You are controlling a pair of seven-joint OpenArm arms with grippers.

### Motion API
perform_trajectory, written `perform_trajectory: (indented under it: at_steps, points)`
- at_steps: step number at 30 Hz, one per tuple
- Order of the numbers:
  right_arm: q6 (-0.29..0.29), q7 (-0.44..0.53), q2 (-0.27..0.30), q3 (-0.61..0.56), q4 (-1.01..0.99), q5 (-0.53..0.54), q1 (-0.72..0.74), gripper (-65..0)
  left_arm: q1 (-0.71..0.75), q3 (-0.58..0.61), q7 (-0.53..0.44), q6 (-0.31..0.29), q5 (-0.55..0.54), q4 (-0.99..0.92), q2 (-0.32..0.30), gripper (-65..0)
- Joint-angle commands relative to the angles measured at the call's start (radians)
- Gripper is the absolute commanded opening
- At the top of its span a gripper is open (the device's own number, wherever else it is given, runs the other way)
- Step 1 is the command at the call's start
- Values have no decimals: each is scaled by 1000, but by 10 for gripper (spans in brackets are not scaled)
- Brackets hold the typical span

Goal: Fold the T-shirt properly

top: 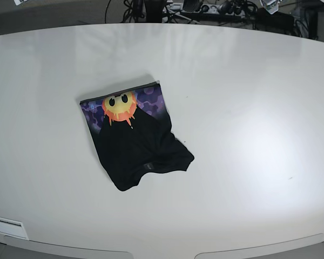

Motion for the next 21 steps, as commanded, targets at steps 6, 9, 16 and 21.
perform_trajectory:
  at_steps: [6, 9, 16, 21]
  points:
    - [5, 111, 39, -211, -241, -167, -33, -650, 57, 68, -77, -6, 152, -167, 61, -650]
    - [5, 292, 99, -383, -422, -365, 8, -650, -28, 179, -263, -6, 359, -390, 57, -650]
    - [-140, 692, 129, -697, -921, -811, 372, -650, -561, 571, -870, -2, 849, -1259, 100, -650]
    - [-187, 942, 124, -861, -1288, -1024, 651, -650, -950, 784, -1247, 152, 1137, -1857, 240, -650]
